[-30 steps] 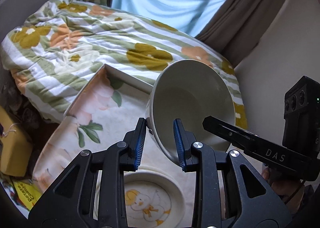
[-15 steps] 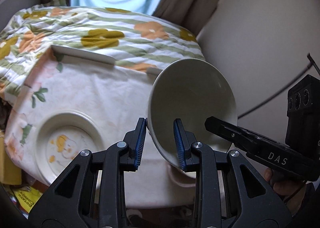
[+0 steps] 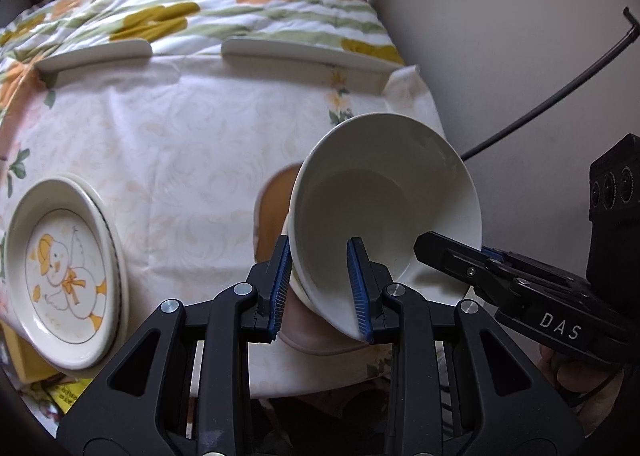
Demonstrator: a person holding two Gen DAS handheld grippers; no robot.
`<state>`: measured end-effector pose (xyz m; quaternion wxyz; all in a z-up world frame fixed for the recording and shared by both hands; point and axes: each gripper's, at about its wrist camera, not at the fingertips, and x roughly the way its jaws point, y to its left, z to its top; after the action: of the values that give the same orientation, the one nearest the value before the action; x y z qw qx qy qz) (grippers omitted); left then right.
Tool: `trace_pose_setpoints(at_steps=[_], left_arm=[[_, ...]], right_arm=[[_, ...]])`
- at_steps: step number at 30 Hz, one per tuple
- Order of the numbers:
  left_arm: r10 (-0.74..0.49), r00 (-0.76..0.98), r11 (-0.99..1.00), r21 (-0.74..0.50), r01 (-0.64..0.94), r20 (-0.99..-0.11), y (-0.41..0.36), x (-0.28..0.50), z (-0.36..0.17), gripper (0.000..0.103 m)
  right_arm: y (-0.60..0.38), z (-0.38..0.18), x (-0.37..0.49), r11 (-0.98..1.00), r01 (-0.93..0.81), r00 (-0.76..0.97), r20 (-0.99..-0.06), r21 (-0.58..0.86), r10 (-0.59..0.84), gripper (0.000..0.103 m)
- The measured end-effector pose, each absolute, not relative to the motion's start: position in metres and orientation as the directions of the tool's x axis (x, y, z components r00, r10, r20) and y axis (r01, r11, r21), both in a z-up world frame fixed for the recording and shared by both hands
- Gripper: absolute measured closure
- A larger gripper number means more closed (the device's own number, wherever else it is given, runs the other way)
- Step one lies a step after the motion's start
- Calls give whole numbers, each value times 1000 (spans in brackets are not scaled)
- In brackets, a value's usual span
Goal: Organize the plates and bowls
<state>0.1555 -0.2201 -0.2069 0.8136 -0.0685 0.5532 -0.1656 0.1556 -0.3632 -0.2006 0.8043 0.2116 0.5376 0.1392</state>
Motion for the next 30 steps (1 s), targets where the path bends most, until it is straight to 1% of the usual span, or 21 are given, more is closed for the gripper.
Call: trace_pose_setpoints(at_steps=[4, 13, 18, 24, 30], left_arm=[[-317, 305, 943, -265, 201, -898, -222, 160, -220, 78], [-228, 304, 954, -151, 257, -925, -246, 161, -231, 78], [-195, 306, 957, -112, 267, -932, -251, 160, -234, 78], [-182, 315, 956, -92, 278, -932, -253, 157, -235, 78], [-137, 333, 959, -41, 281, -933, -257, 155, -234, 78]], right_arm=[[-366, -212, 153, 875, 16, 364, -818, 484, 446, 81], [-368, -226, 149, 902, 6, 349, -846, 431, 402, 81], [-367, -230, 147, 913, -4, 342, -857, 408, 385, 81], [-368, -229, 147, 923, -15, 343, -865, 384, 366, 81], [-368, -229, 145, 923, -22, 338, -866, 384, 368, 81]])
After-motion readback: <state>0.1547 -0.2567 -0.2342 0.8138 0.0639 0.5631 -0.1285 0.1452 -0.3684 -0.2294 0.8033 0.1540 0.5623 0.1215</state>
